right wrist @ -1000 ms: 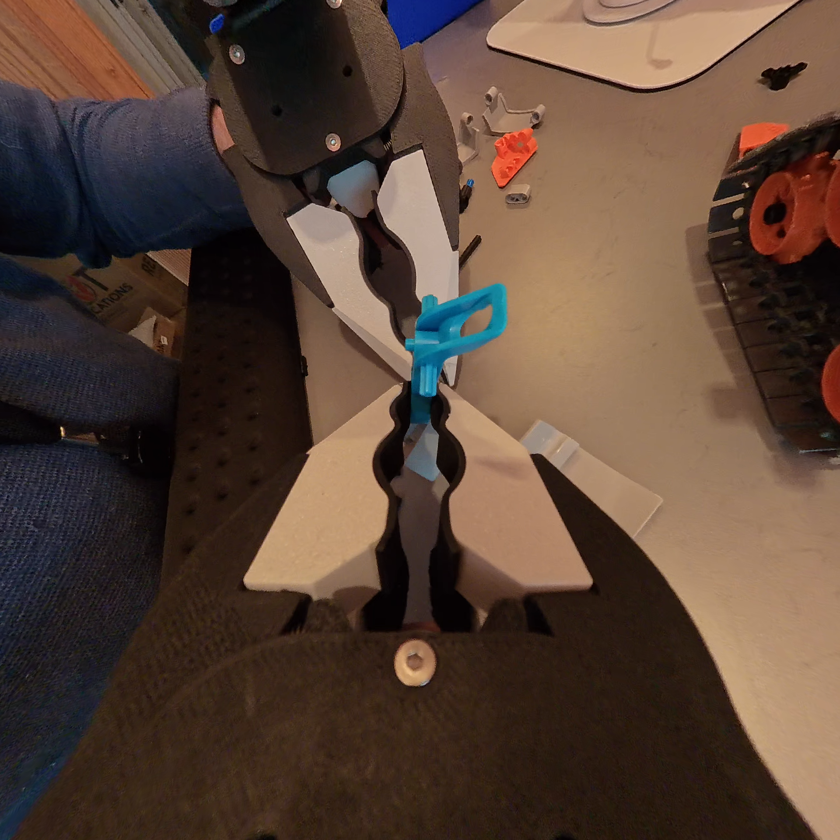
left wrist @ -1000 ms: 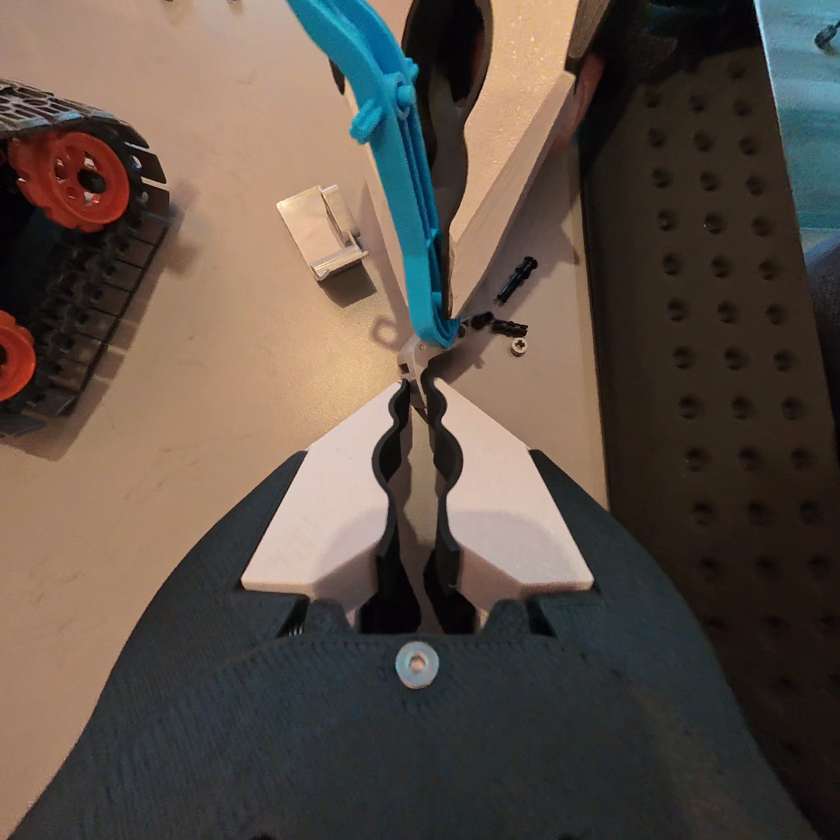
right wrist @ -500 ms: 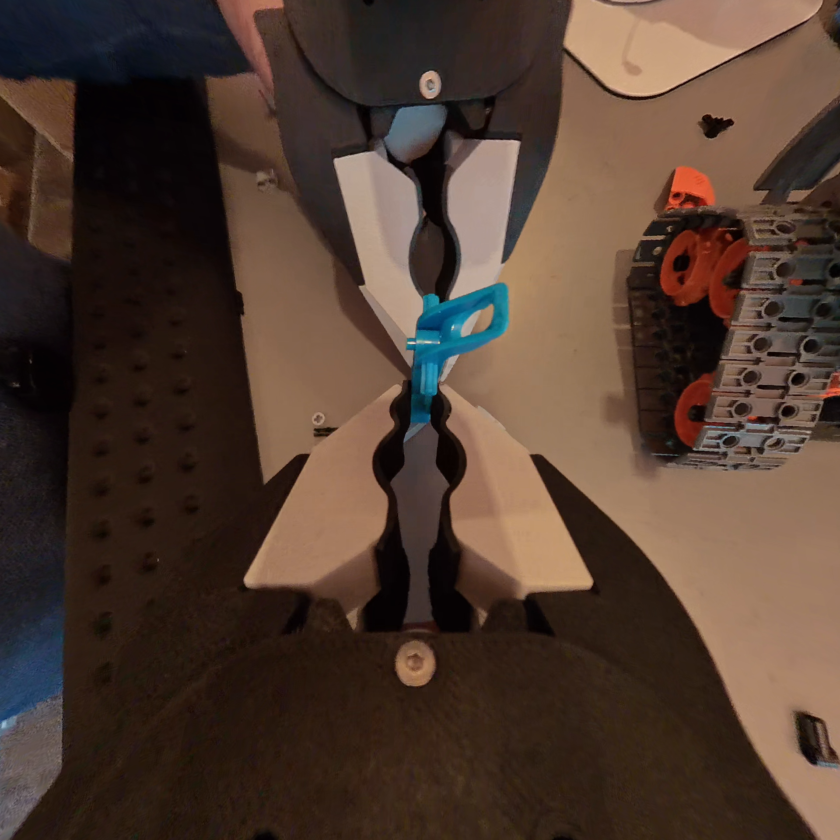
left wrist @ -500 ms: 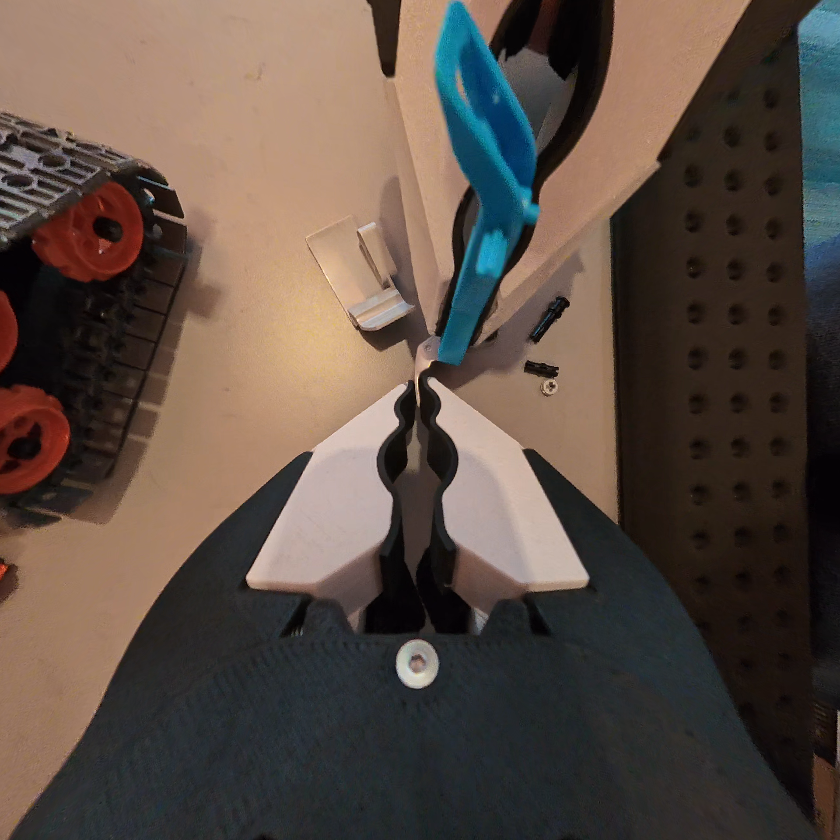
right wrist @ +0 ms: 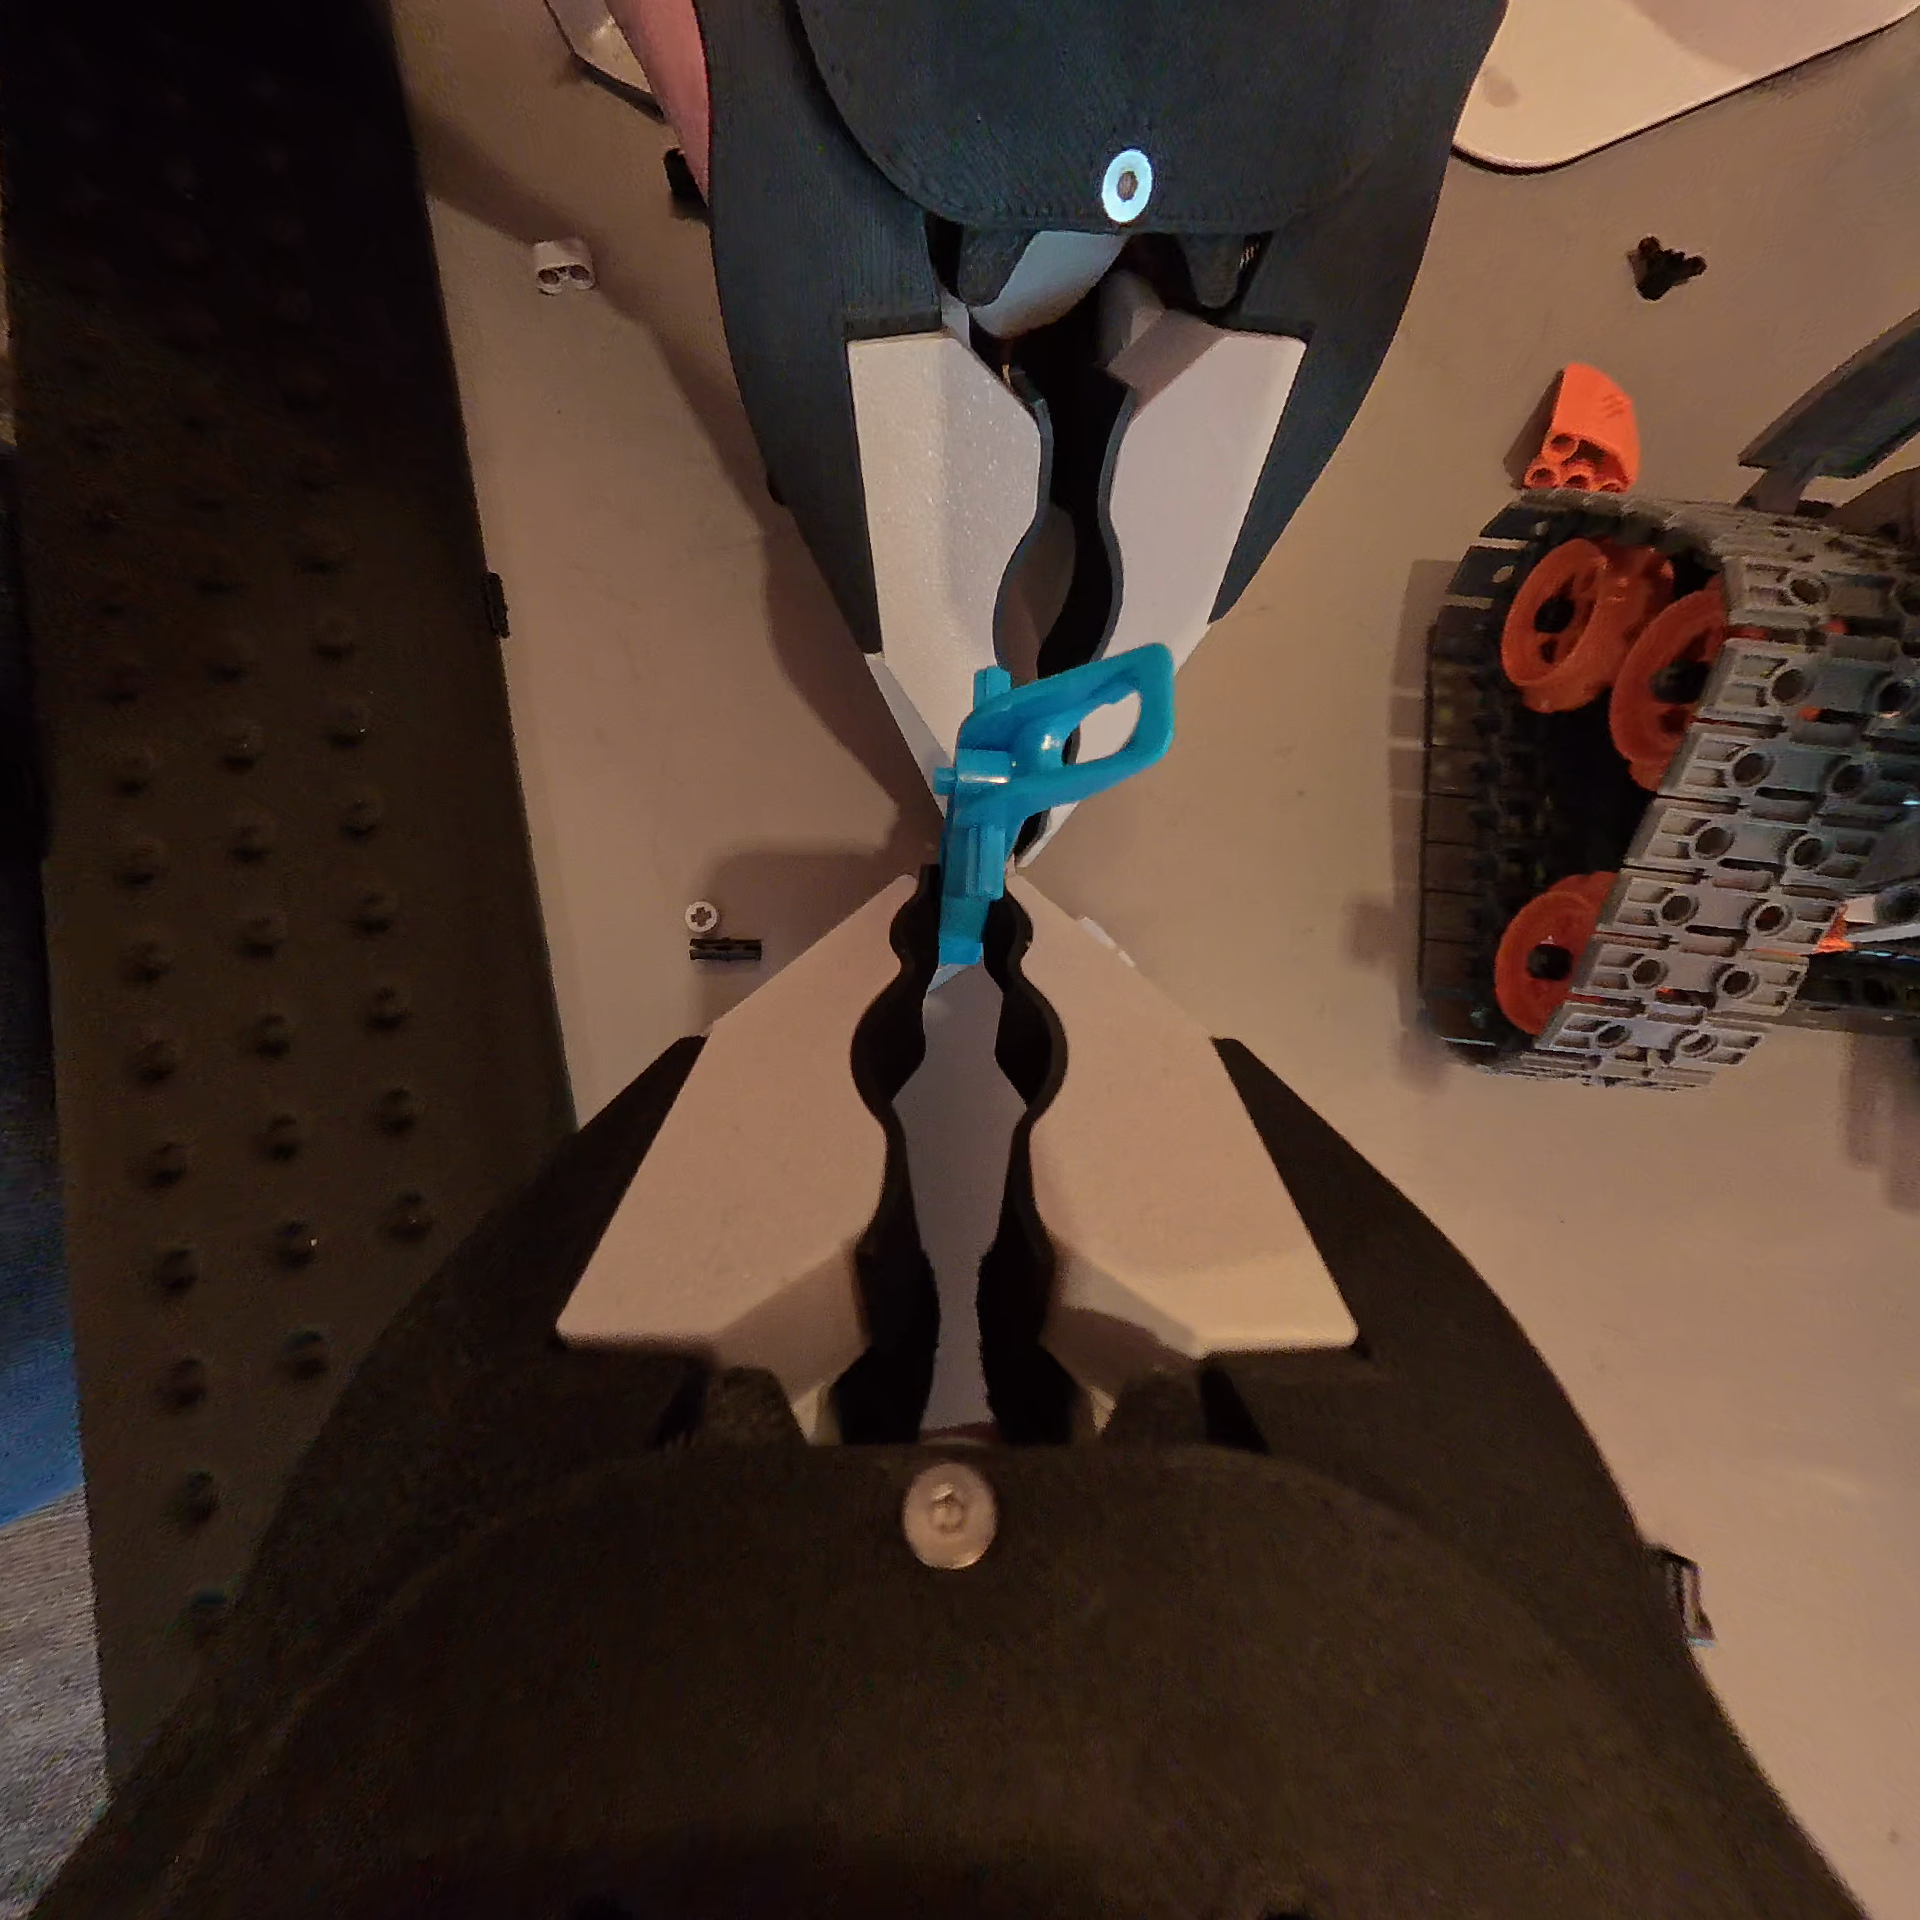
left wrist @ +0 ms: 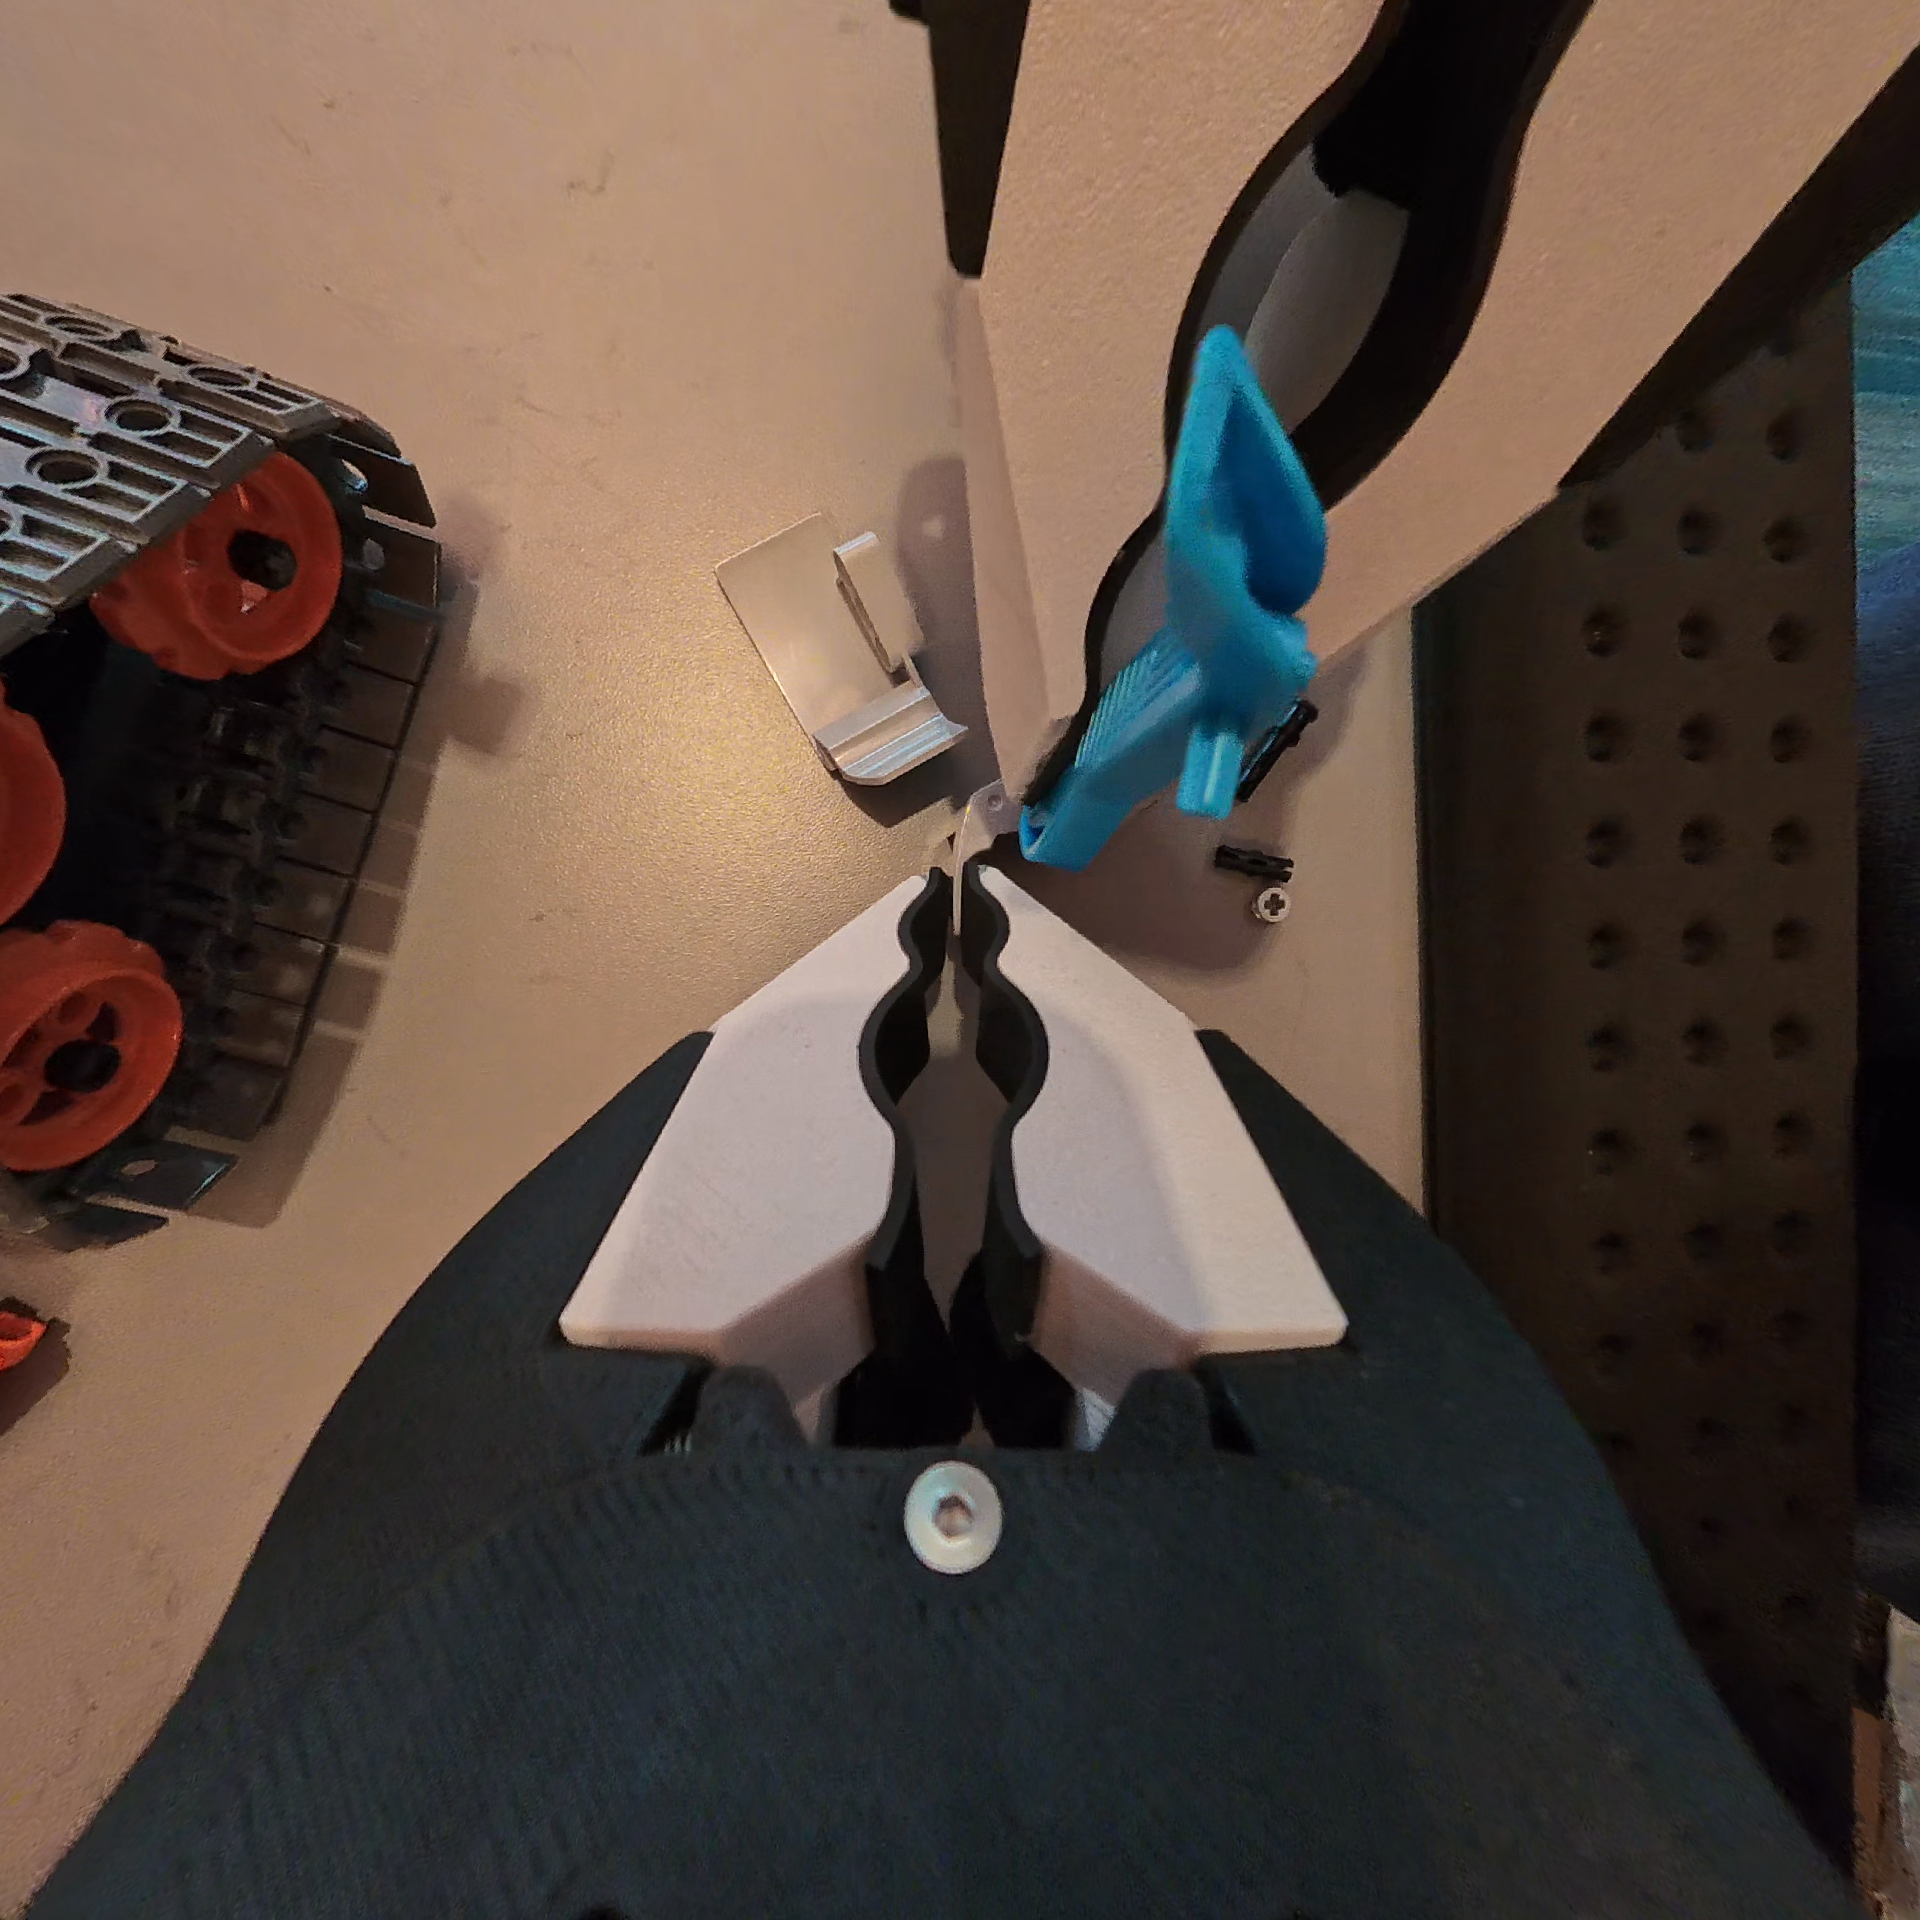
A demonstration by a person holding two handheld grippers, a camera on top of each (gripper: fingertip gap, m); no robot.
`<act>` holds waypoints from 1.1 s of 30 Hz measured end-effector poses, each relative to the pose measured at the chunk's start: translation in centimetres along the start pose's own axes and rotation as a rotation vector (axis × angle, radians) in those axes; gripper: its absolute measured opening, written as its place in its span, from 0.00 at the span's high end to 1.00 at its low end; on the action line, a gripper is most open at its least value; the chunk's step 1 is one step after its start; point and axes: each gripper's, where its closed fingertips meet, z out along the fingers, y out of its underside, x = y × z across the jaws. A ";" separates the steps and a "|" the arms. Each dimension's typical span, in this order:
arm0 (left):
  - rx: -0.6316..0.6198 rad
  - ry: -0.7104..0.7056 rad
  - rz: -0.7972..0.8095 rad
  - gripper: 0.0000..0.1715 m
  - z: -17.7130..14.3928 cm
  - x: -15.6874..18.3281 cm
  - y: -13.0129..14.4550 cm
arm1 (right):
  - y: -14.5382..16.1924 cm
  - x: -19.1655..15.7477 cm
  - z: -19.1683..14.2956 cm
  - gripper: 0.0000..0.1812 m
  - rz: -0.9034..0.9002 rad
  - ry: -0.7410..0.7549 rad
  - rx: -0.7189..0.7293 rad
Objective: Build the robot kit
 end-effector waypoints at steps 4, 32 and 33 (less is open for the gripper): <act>0.104 0.071 -0.091 1.00 -0.9 0.5 -1.1 | -1.2 0.4 -1.7 0.97 0.088 -0.035 0.140; 0.254 0.207 -0.157 0.93 -0.3 2.0 -1.7 | -0.6 1.8 -3.5 0.97 0.529 -0.257 0.447; 0.249 0.189 -0.155 0.89 -0.2 1.9 -1.7 | -0.5 2.0 -3.7 0.97 0.526 -0.239 0.446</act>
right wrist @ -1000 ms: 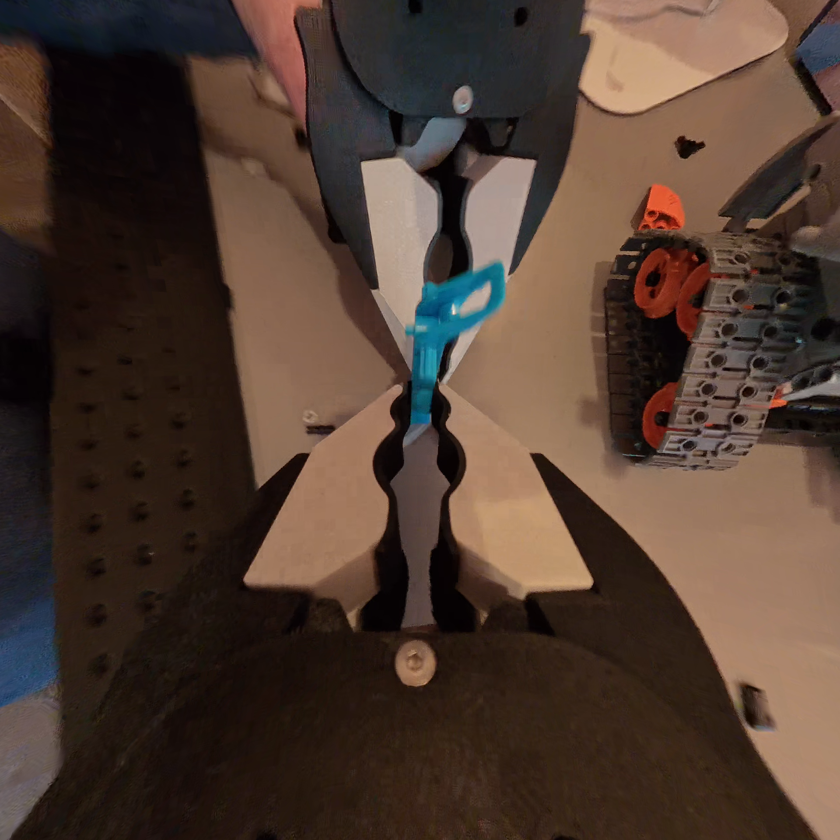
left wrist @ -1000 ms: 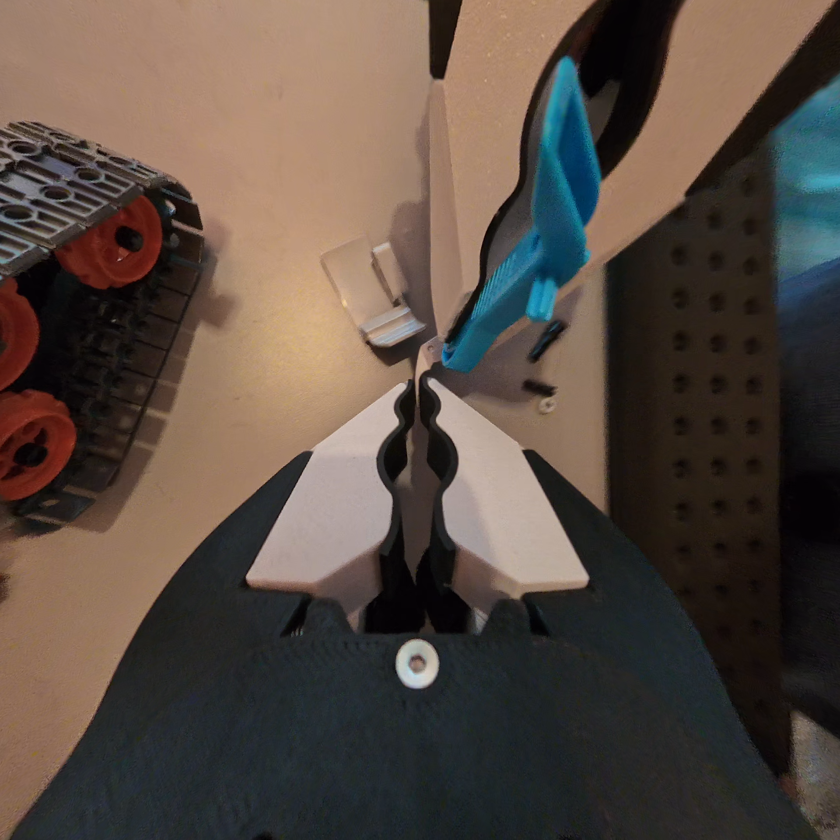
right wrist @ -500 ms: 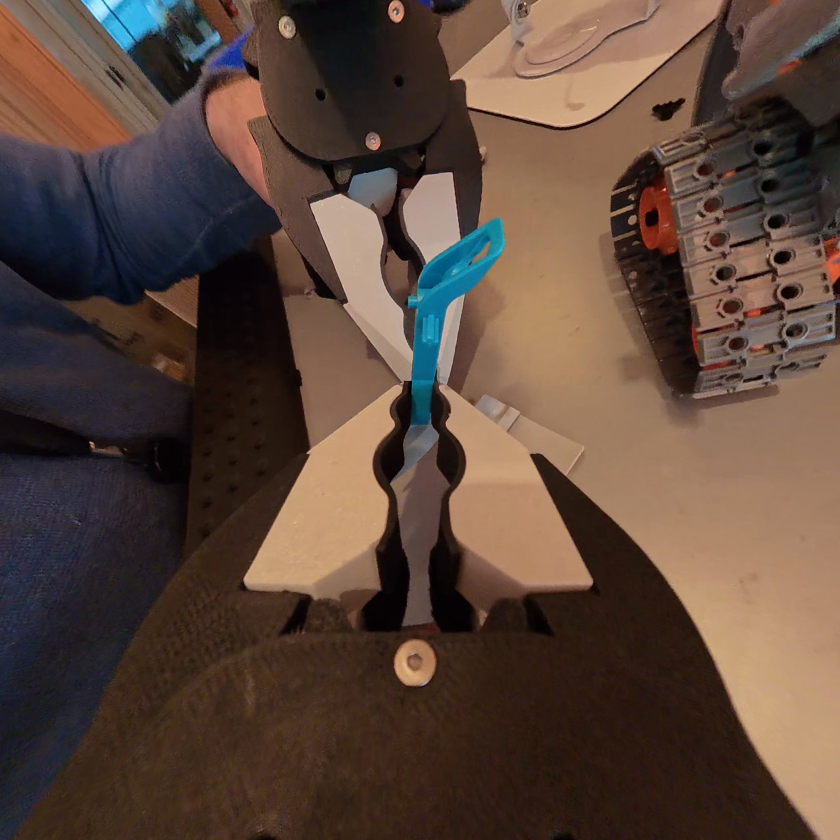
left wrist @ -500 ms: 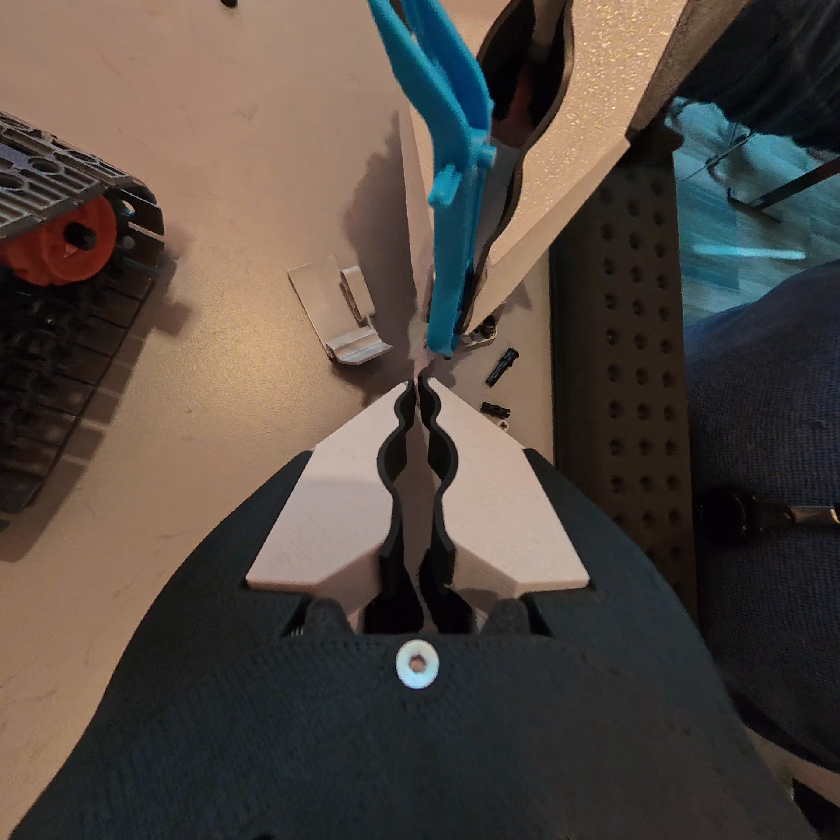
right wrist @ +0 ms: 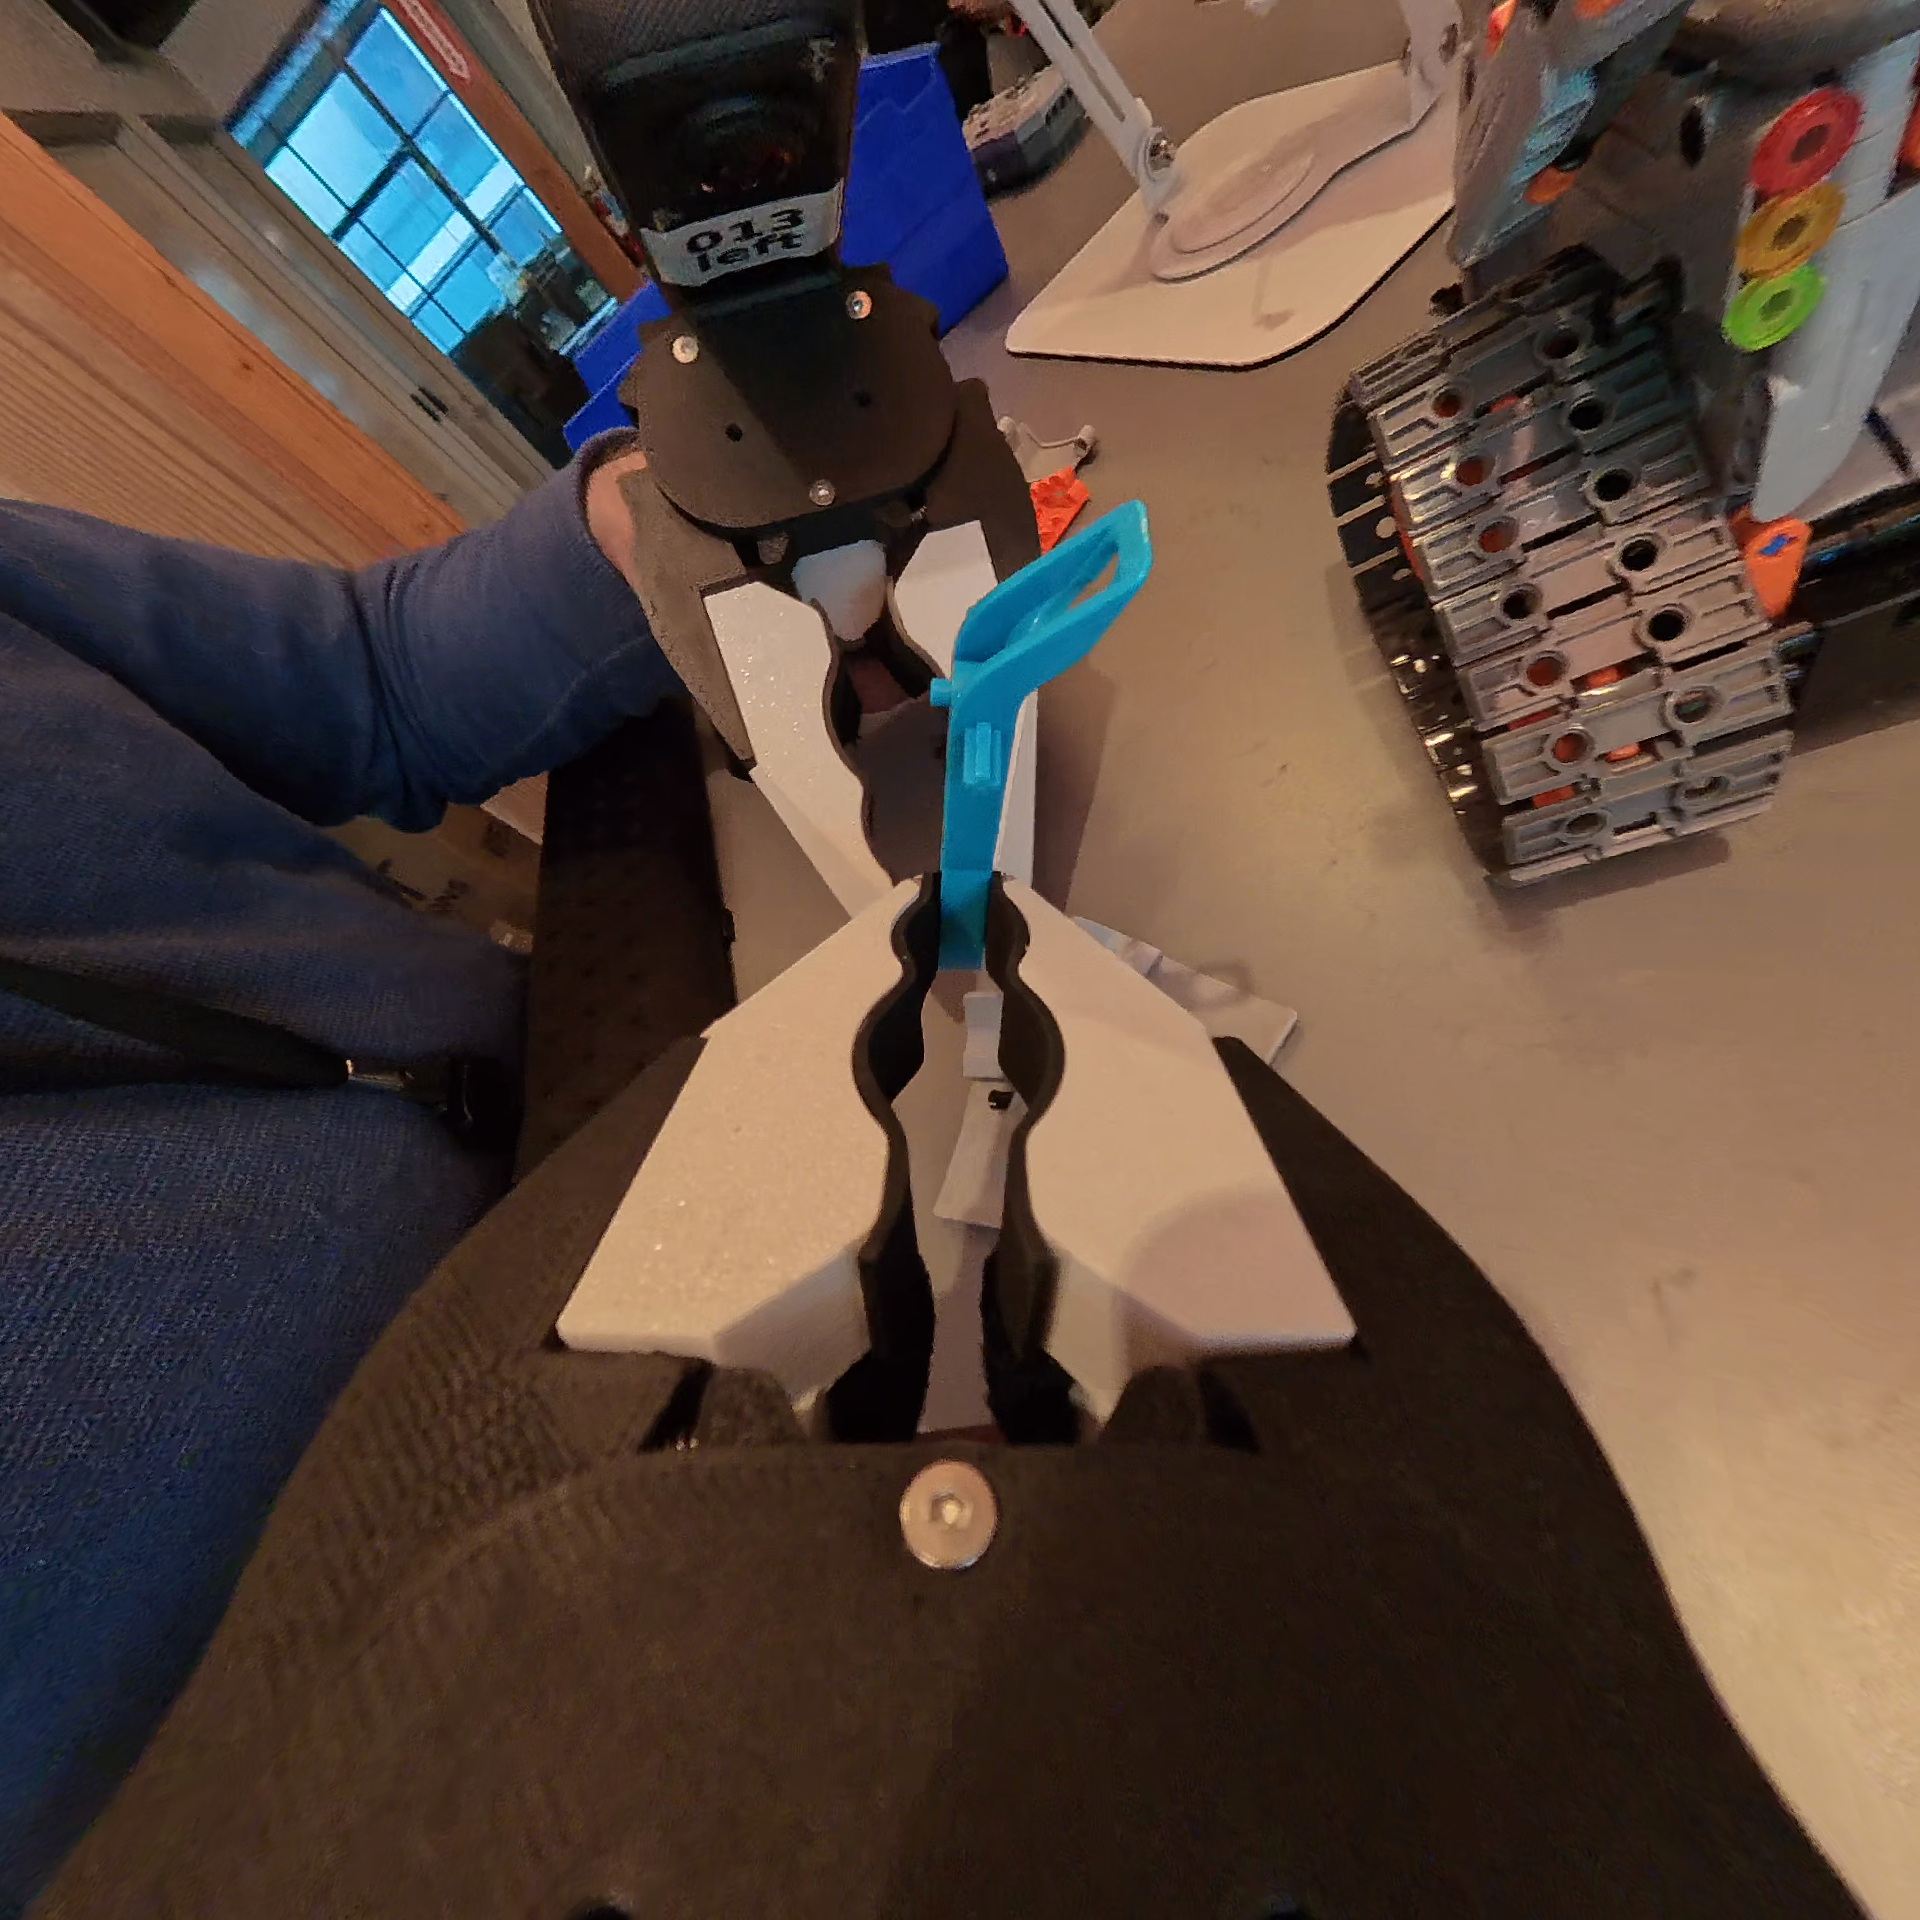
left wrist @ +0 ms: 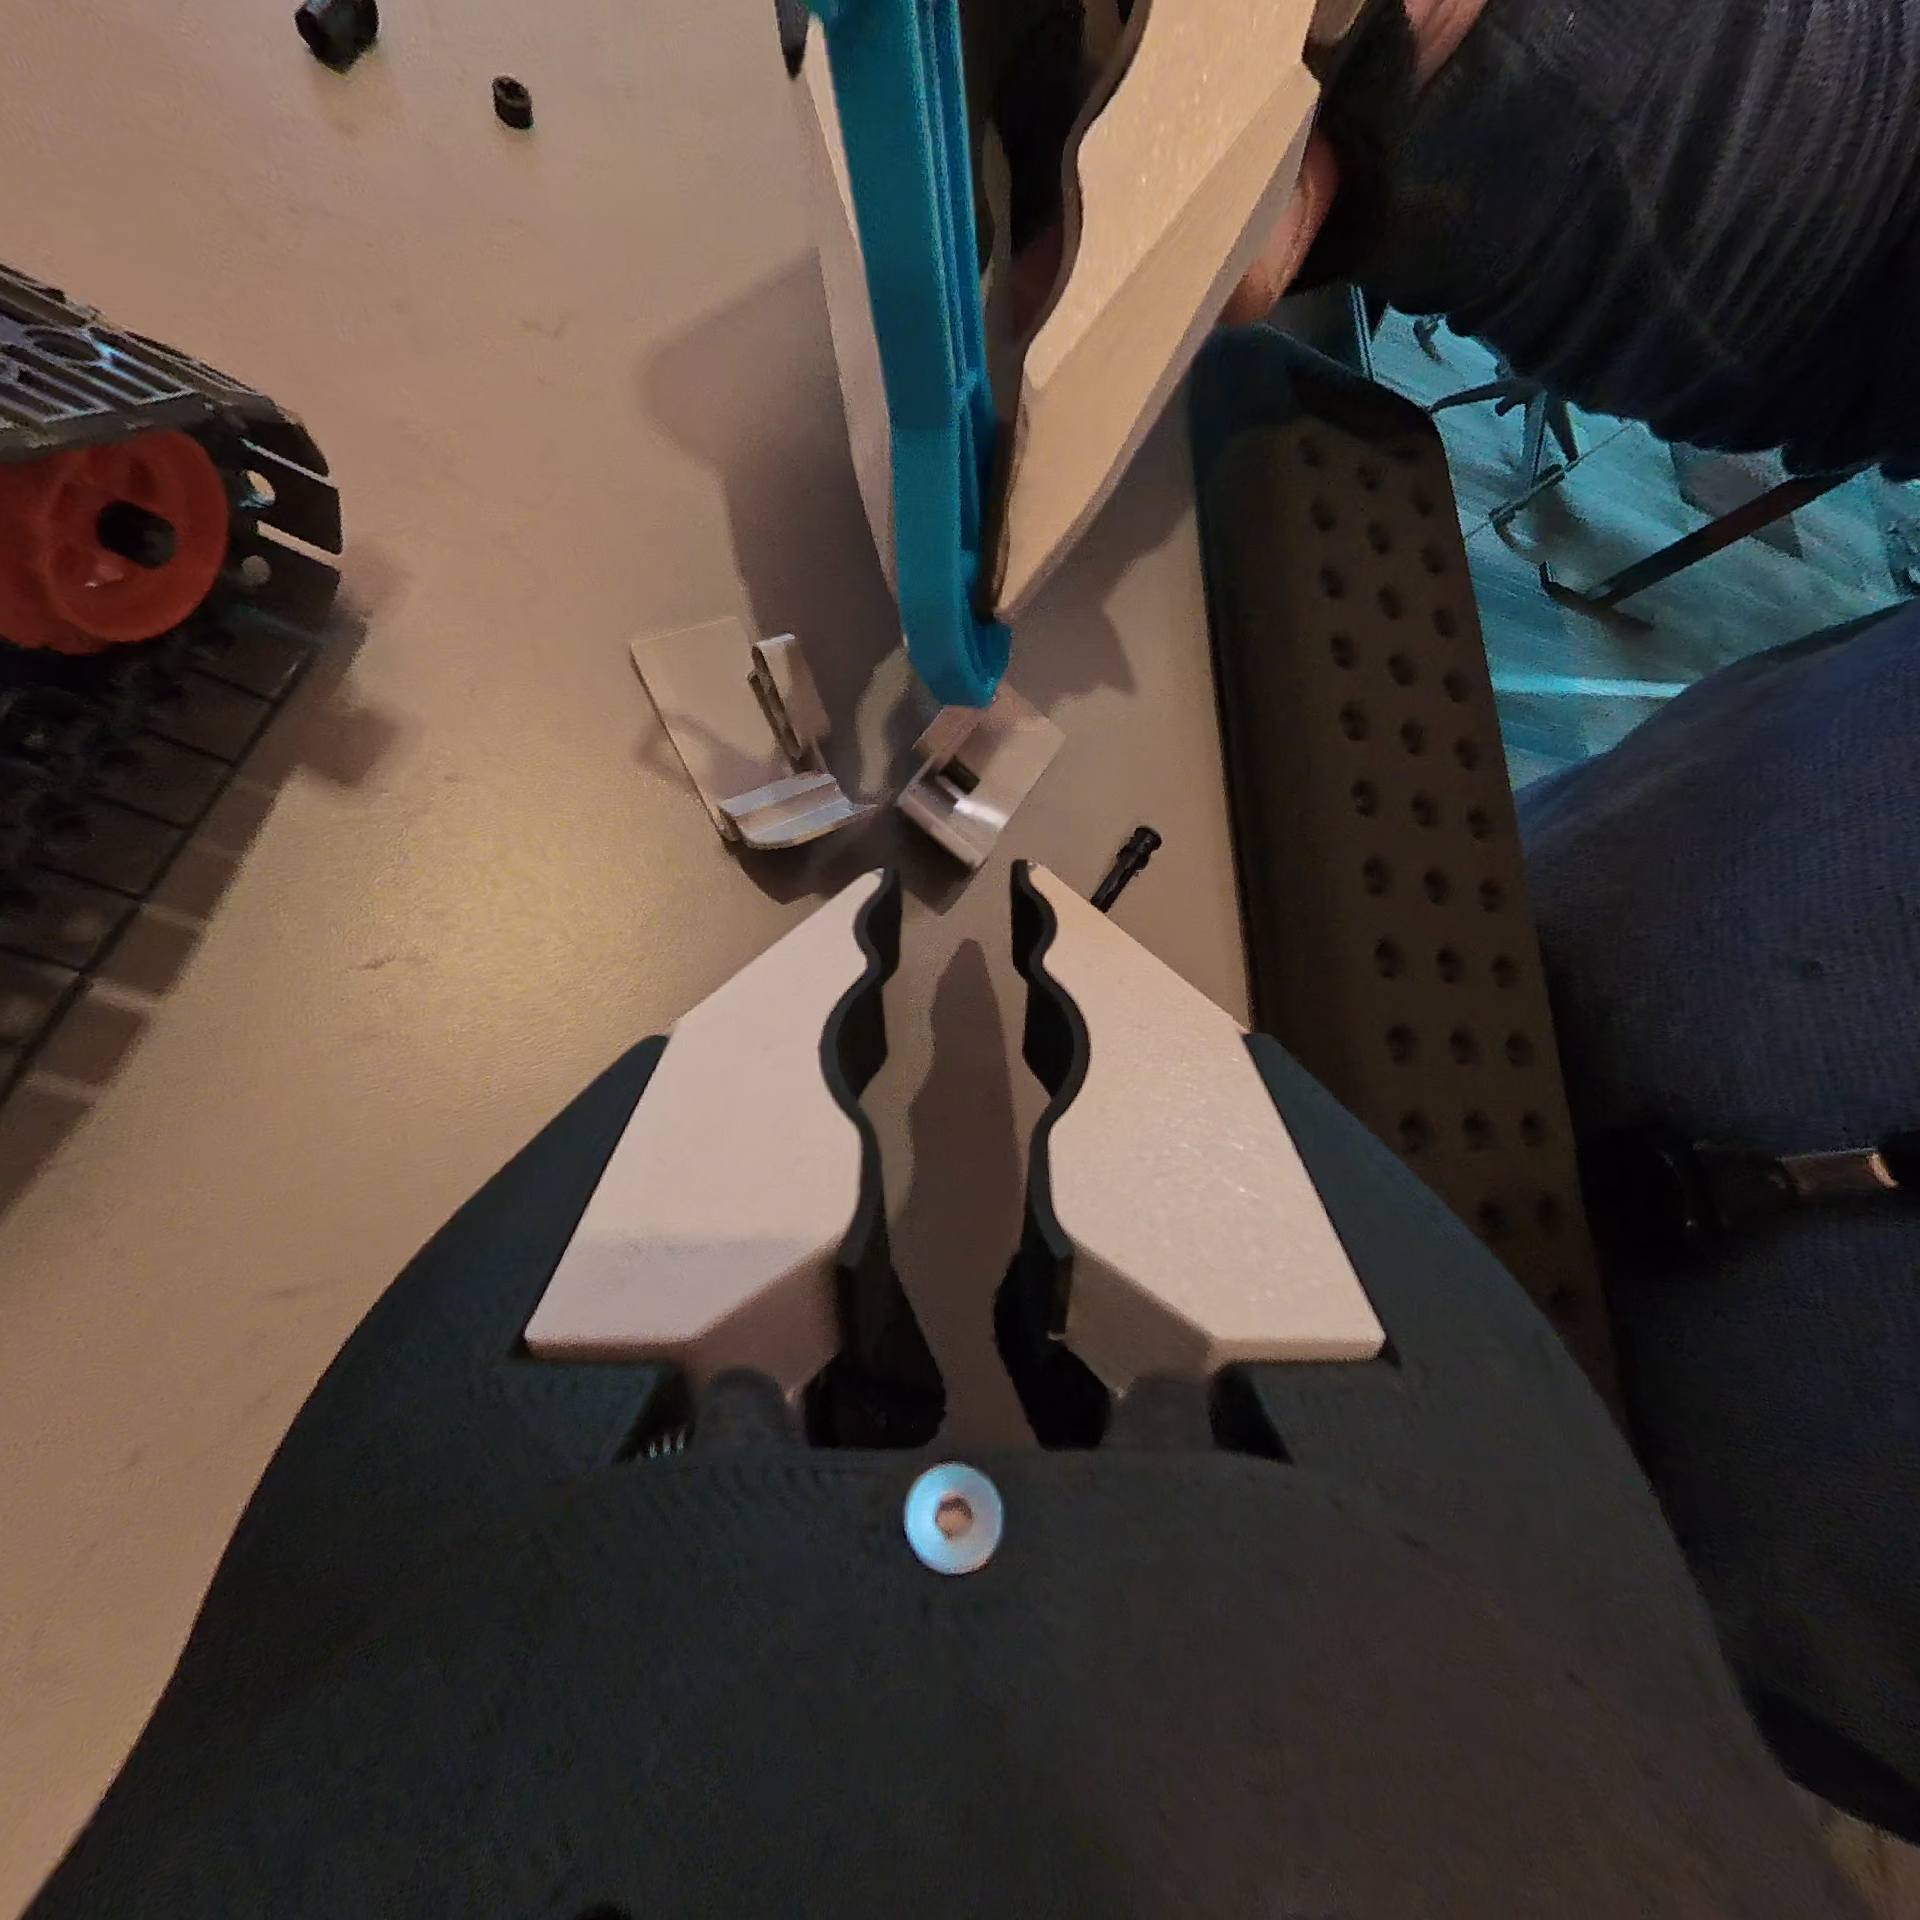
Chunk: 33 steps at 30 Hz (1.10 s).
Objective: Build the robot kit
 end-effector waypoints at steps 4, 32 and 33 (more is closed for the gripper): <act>-0.025 -0.027 -0.014 0.79 0.8 0.6 0.1 | 0.5 0.6 -1.2 0.97 -0.004 0.047 -0.008; 0.083 -0.262 0.181 0.98 1.8 0.3 0.6 | 3.1 -0.6 -0.1 0.97 0.078 0.017 0.005; 0.079 -0.261 0.177 0.98 1.9 0.2 0.6 | 3.2 -0.5 0.0 0.97 0.073 0.021 -0.004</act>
